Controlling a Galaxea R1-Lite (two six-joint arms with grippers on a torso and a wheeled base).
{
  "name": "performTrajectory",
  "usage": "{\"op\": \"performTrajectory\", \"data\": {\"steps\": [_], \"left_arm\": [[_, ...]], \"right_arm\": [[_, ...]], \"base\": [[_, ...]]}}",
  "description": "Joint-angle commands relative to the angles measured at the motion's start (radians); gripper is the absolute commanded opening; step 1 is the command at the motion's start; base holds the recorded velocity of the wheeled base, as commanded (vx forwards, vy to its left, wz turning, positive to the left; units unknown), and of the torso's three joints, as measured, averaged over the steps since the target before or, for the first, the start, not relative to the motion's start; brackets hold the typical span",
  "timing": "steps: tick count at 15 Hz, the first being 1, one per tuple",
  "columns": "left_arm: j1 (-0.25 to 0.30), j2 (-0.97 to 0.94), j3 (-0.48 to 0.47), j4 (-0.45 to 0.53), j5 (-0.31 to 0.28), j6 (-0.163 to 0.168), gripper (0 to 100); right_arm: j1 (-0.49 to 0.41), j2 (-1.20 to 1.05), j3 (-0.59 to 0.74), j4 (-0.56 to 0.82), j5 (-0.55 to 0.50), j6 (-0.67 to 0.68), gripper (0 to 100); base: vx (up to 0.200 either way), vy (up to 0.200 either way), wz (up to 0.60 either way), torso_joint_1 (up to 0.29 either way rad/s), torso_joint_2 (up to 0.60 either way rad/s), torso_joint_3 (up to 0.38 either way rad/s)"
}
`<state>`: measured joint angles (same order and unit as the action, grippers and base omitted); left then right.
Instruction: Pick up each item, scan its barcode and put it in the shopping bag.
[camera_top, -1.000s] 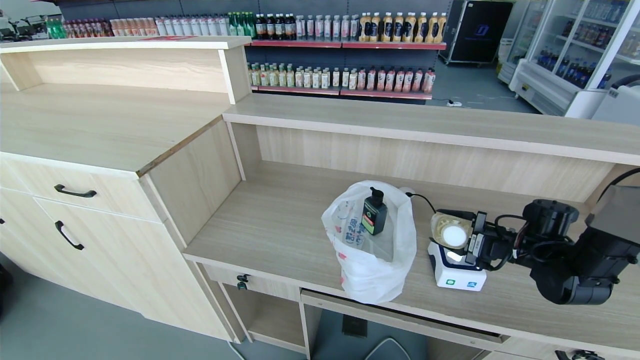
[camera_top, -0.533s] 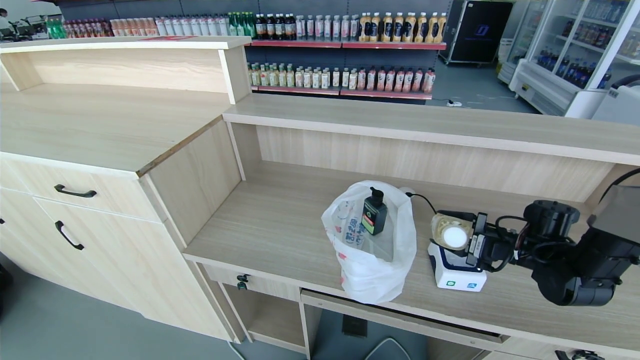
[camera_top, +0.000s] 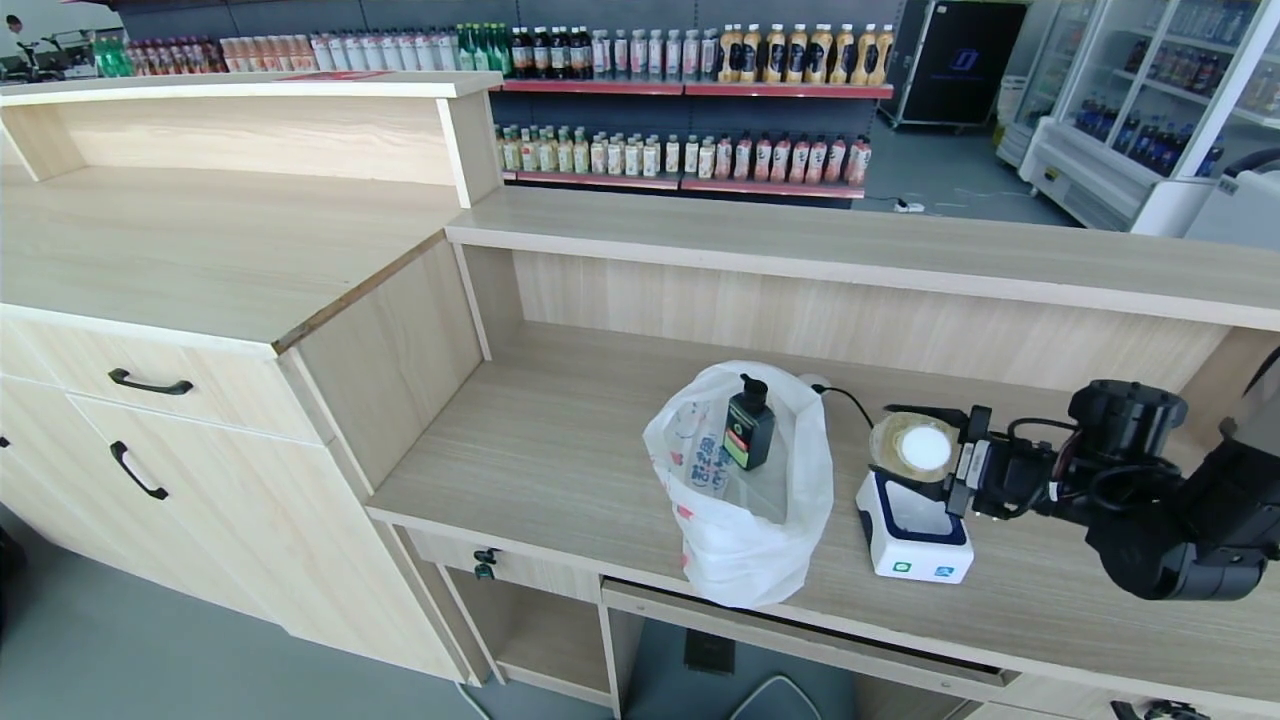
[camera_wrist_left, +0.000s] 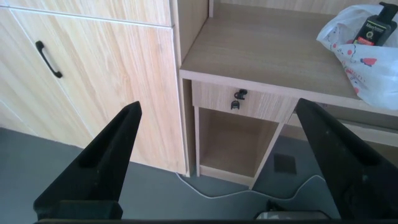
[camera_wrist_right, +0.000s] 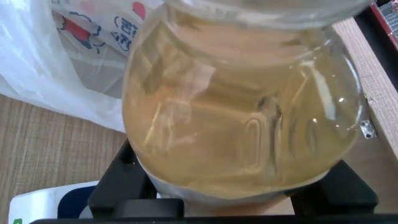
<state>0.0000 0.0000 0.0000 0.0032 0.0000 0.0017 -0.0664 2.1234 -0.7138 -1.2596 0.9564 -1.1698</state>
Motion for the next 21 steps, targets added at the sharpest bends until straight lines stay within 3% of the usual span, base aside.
{"op": "performTrajectory", "data": {"steps": [1,3,6,11,13,15,17,18,21], "left_arm": [[0.000,0.000,0.000,-0.002,0.000,0.000,100],[0.000,0.000,0.000,0.000,0.000,0.000,100],[0.000,0.000,0.000,0.000,0.000,0.000,100],[0.000,0.000,0.000,0.000,0.000,0.000,100],[0.000,0.002,0.000,-0.002,0.000,0.000,100],[0.000,0.000,0.000,0.000,0.000,0.000,100],[0.000,0.000,0.000,0.000,0.000,0.000,100],[0.000,0.000,0.000,0.000,0.000,0.000,100],[0.000,0.000,0.000,0.000,0.000,0.000,100]], "right_arm": [[-0.052,-0.330,0.053,0.210,-0.005,0.211,0],[-0.142,-0.500,0.039,0.433,-0.024,0.288,0],[-0.243,-0.651,0.027,0.709,-0.203,0.341,0],[-0.266,-0.671,0.019,0.721,-0.292,0.409,0],[-0.165,-0.674,0.020,0.657,-0.318,0.490,0],[0.042,-0.634,0.017,0.505,-0.476,0.605,0],[0.217,-0.553,0.028,0.358,-0.498,0.731,0],[0.264,-0.511,0.043,0.336,-0.498,0.731,0],[0.289,-0.373,0.086,0.298,-0.498,0.733,0]], "base": [[0.000,0.000,0.00,0.000,0.00,0.000],[0.000,0.000,0.00,0.000,0.00,0.000],[0.000,0.000,0.00,0.000,0.00,0.000],[0.000,0.000,0.12,0.000,0.00,0.000],[0.000,0.000,0.60,0.002,0.00,0.002],[0.000,0.000,0.60,-0.002,0.00,0.005],[0.000,0.000,0.30,0.004,0.00,0.001],[0.000,0.000,0.00,0.000,0.00,0.000],[0.000,0.000,0.00,0.000,0.00,0.000]]}}
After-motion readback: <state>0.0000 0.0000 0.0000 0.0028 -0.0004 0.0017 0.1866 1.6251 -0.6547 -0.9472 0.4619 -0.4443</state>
